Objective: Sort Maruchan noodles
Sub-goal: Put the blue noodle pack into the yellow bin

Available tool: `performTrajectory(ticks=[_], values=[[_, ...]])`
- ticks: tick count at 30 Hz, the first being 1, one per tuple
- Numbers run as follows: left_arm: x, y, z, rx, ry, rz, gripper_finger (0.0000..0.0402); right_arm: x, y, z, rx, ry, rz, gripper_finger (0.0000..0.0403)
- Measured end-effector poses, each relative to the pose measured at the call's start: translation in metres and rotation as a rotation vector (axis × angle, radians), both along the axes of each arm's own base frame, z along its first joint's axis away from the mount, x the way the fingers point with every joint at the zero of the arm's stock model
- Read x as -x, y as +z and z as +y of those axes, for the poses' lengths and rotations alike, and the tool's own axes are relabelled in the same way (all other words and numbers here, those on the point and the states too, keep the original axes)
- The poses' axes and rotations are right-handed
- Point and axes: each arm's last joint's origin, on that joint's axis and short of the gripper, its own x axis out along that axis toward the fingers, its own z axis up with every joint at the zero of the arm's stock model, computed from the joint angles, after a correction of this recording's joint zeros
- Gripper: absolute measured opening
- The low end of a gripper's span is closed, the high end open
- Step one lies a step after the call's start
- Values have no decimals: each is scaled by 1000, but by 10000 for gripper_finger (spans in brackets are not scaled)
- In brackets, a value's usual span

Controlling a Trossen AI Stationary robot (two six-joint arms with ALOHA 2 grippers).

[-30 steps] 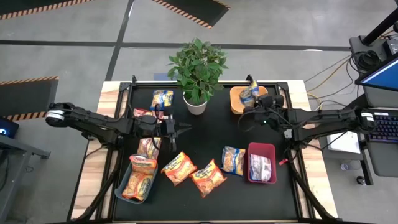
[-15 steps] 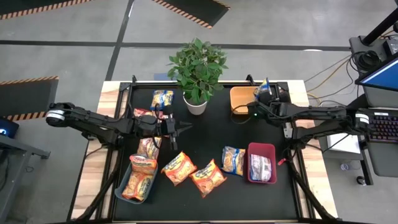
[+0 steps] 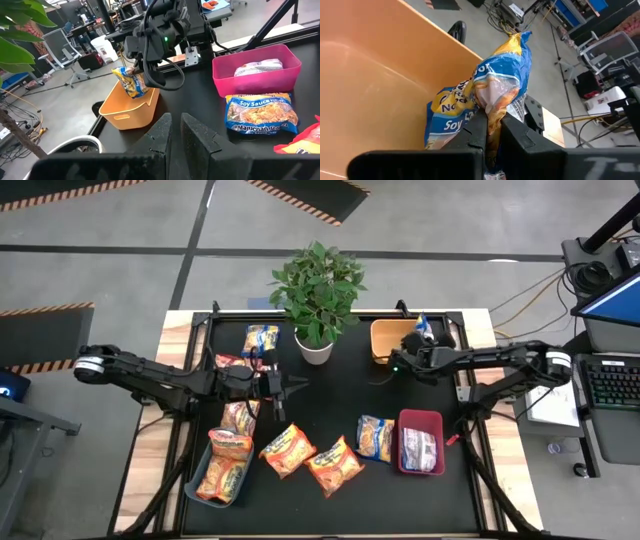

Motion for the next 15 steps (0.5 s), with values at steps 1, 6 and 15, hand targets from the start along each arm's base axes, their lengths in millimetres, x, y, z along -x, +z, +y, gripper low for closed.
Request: performTrajectory(ticks=[1, 6, 15], values=[[0, 0, 0, 0, 0, 0, 24, -1, -1, 0, -2, 0, 7, 33], [0, 0, 0, 0, 0, 3, 24, -3, -7, -1, -9, -4, 24, 59], [0, 0, 0, 6, 0, 3, 24, -5, -11, -1, -44, -3, 4, 82]])
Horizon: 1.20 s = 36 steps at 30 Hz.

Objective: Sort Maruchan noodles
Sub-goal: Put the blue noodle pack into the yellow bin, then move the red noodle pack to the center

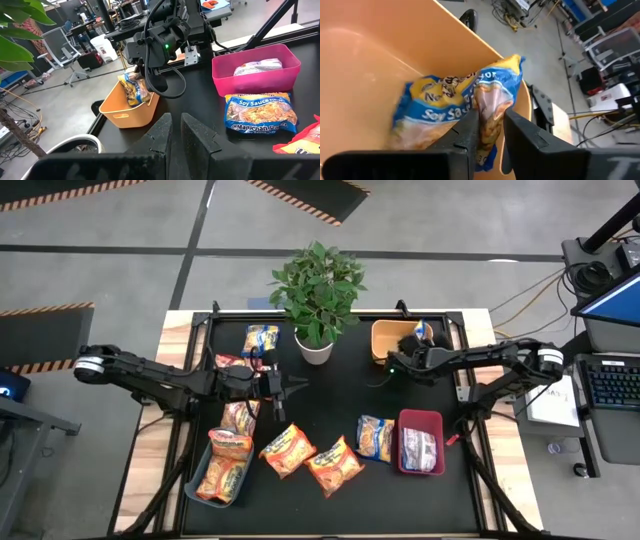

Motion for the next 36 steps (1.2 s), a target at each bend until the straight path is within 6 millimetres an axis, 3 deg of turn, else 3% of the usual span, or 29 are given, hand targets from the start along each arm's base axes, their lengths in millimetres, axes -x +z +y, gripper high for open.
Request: performTrajectory(ticks=[13, 22, 30, 36], values=[[0, 0, 0, 8, 1, -1, 24, 1, 7, 1, -3, -12, -71, 137], [0, 0, 0, 68, 13, -16, 24, -2, 53, 7, 56, 37, -249, 147], [0, 0, 0, 199, 37, -48, 24, 2, 91, 42, 150, 308, -432, 142], [0, 0, 0, 345, 65, -83, 24, 12, 101, 66, 189, 705, -547, 129]])
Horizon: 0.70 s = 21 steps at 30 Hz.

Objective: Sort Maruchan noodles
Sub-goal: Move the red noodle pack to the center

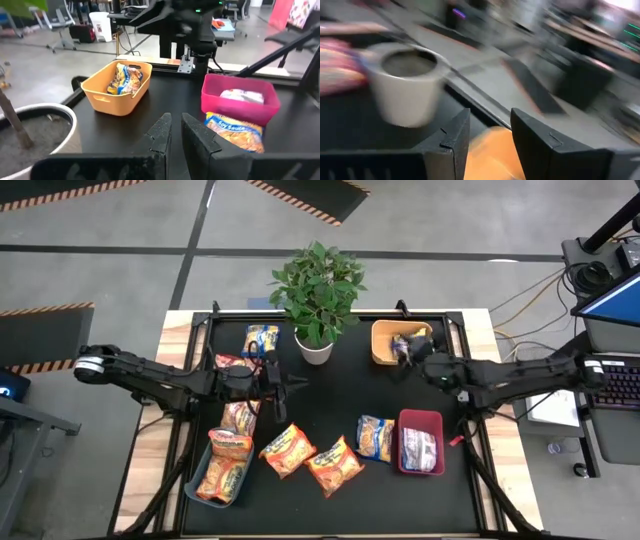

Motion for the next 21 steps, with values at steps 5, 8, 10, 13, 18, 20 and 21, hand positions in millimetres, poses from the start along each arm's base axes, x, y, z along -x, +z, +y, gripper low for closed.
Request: performTrajectory(ticks=[5, 8, 10, 13, 18, 20, 21], values=[[0, 0, 0, 50, 10, -12, 24, 17, -12, 8, 45, 294, -133, 119], [0, 0, 0, 55, 11, -12, 24, 27, -22, 11, 47, 382, -200, 114], [0, 0, 0, 62, 14, -14, 24, 33, -31, 11, 52, 405, -220, 110], [1, 0, 2, 80, 77, -22, 24, 40, -37, 11, 78, 410, -241, 105], [4, -8, 7, 174, 279, 0, 24, 50, -34, 11, 116, 409, -321, 96], [7, -13, 8, 222, 354, 20, 24, 53, -33, 11, 119, 409, -339, 93], [8, -16, 9, 240, 386, 33, 24, 54, -32, 11, 121, 409, -342, 91]])
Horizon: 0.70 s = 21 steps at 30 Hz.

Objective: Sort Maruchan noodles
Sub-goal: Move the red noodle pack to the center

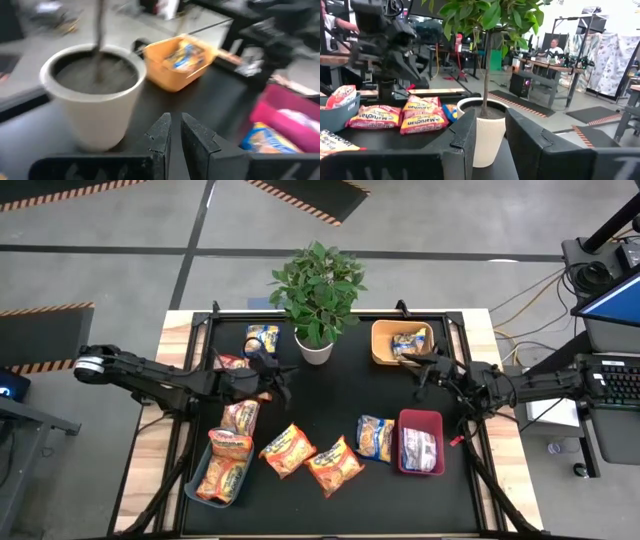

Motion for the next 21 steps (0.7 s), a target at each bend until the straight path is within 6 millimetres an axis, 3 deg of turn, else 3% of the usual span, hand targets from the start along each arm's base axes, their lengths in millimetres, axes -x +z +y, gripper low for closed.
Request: performTrajectory(ticks=[8, 15, 21], values=[[10, -15, 2, 219, 161, 85, 24, 0, 0, 0, -15, 3, -5, 80], [27, -23, -2, 558, 275, 299, 24, 0, -2, 0, -19, 3, 12, 82], [24, -40, -1, 594, 361, 369, 24, 0, -2, 0, -8, 1, 17, 74]])
